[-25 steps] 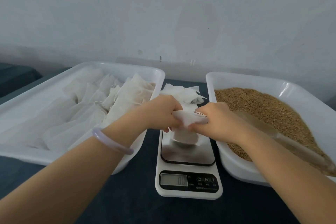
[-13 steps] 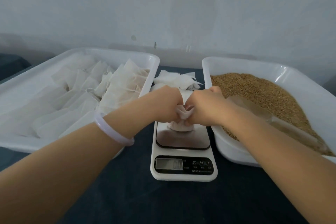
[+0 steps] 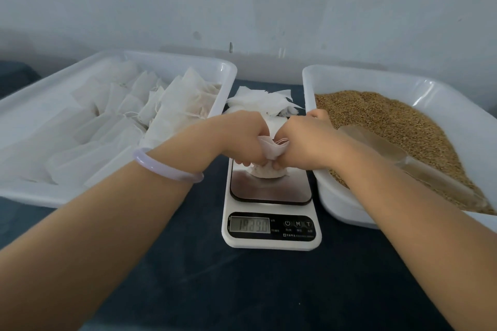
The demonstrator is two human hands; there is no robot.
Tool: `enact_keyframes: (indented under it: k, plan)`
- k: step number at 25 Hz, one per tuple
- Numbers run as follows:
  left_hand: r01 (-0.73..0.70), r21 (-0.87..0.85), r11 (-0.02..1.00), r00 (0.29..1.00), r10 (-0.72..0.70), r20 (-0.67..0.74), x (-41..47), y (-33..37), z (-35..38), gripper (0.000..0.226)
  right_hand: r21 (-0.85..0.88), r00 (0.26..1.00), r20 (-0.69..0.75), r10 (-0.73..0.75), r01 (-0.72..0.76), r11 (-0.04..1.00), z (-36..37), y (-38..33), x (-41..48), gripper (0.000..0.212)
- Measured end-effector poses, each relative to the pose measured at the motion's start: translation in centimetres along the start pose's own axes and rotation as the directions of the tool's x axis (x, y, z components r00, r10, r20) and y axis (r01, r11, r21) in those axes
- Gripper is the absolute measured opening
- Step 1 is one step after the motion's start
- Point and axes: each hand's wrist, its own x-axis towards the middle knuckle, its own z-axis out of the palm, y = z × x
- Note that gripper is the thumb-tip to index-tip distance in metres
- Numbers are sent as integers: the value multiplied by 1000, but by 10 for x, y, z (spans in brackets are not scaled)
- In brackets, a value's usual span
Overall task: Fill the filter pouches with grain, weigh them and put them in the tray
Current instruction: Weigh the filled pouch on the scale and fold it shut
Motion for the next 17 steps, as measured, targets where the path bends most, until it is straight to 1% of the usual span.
enact_keyframes:
  k: [2,3,4,5,7,12,17]
  plan:
    - [-10,0,1000,1000,10,-1,-1,-2,-1,13,69,1000,-5,2,-2,998,-2,2,-2,13]
    - [-18,3,1000,1000,18,-10,-2,-3,-2,10,121,1000,1,15,-15,993,-3,4,-4,17]
    - [-31,4,1000,999,31,-24,-3,-3,-2,13,188,999,17,32,-35,982,-5,6,-5,26]
    - [-44,4,999,998,44,-37,-4,-3,-1,20,271,999,26,43,-48,961,-7,9,-7,33]
    - [-71,-10,997,996,70,-62,-6,-4,-1,32,414,999,22,41,-46,909,-8,12,-9,38]
    - [-116,-84,990,989,107,-106,-8,-7,-3,29,537,999,-3,43,-35,843,-8,13,-12,43]
    - [-133,-115,984,986,120,-115,-9,-7,-3,27,568,1000,4,31,-27,823,-9,13,-14,44]
